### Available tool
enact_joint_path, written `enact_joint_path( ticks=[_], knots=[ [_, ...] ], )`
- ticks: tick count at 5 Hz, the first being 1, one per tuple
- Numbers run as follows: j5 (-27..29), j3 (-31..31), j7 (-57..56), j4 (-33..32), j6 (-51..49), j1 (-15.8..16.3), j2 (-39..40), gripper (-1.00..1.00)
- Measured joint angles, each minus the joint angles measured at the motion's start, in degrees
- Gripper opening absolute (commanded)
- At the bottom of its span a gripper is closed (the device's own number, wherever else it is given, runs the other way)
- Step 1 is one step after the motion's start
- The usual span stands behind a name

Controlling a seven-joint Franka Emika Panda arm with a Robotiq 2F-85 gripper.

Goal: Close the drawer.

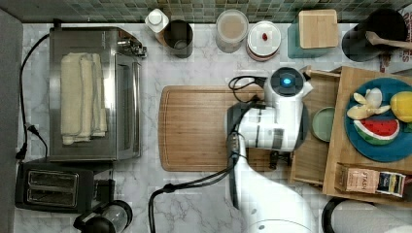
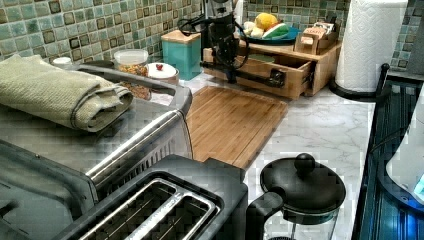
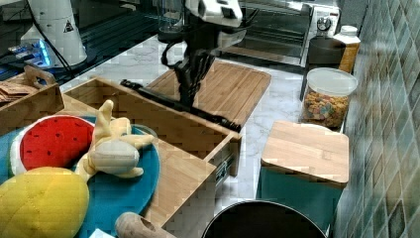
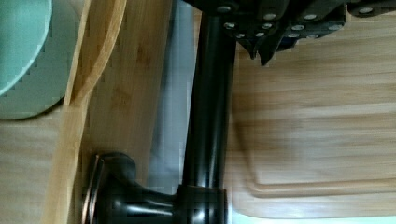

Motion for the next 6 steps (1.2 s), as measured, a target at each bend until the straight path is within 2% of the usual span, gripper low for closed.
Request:
enact_joint_path(
  ticks=[2,3,6],
  knots=[
    [-0.71,-4.18,-3.64,0.90,2.43,-3.76,0.97,-1.00],
    [-0.56,-4.87,-7.13,1.01,3.80,-4.31,1.23,-1.00],
    [-0.68,-5.10,-7.61,-0.78,6.15,-4.10,0.31,-1.00]
  ],
)
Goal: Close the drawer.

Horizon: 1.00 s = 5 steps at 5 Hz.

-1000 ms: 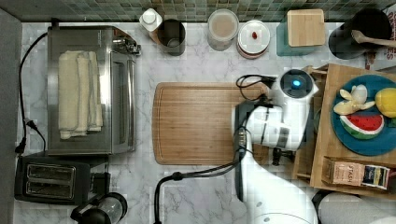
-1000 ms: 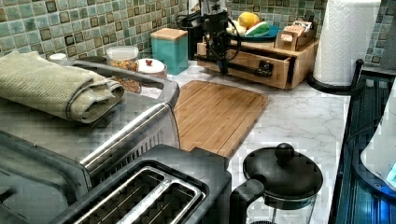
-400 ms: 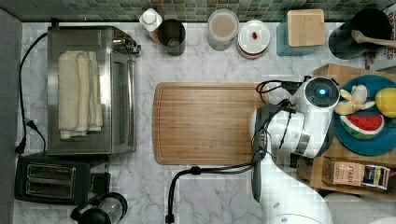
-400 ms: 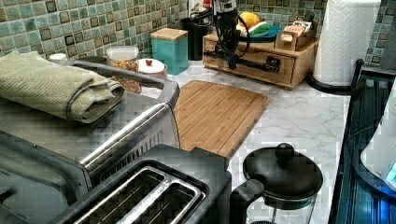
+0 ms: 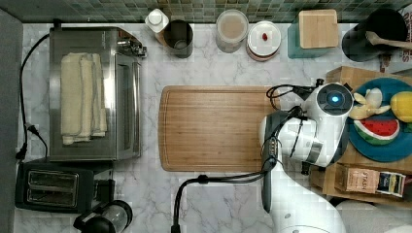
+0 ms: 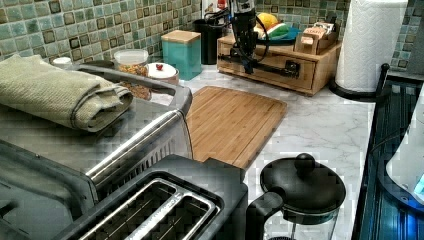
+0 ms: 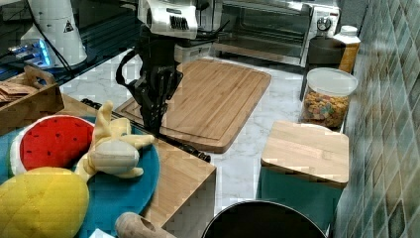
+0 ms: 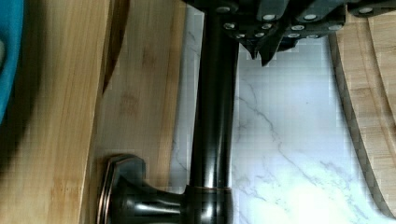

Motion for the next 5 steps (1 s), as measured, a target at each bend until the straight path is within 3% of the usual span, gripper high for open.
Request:
enact_joint_path(
  ticks=[5],
  knots=[
    [-0.88,0.06,0.00,-0.22,0.39,0.06,-0.08,-1.00]
  ],
)
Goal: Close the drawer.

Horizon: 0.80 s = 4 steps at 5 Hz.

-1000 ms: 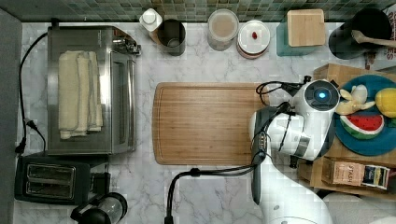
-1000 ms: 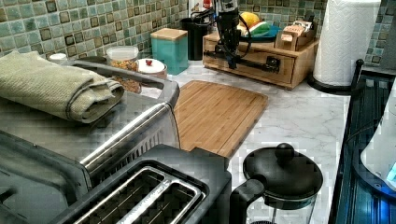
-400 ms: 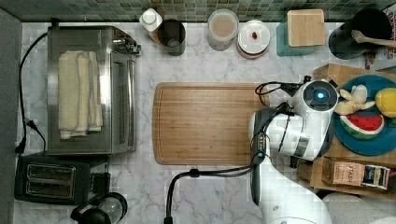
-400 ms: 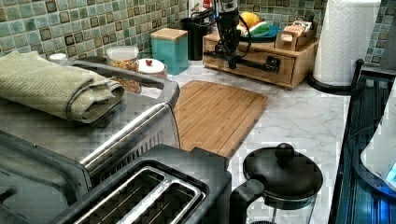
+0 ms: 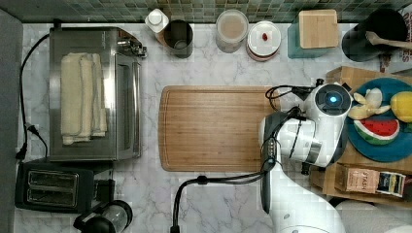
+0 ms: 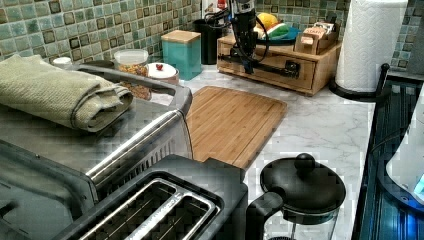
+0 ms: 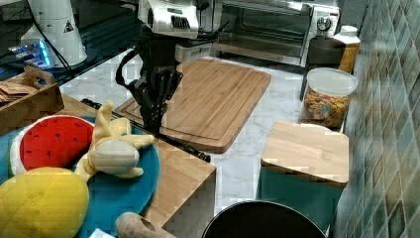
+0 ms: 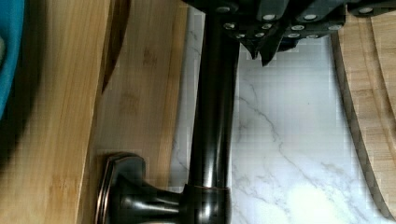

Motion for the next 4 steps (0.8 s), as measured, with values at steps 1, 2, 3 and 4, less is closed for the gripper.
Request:
enact_joint_path(
  ticks=[1,2,3,4],
  knots=[
    [0.00,0.04,0.00,0.00,0.00,-0.04,-0.01,-1.00],
    [0.00,0.18,0.00,0.00,0.00,-0.17,-0.01,-1.00],
    [0.01,0.14,0.00,0.00,0.00,-0.11,-0.01,-1.00],
    [-0.08,-0.27,0.00,0.00,-0.03,0.36,0.00,-1.00]
  ],
)
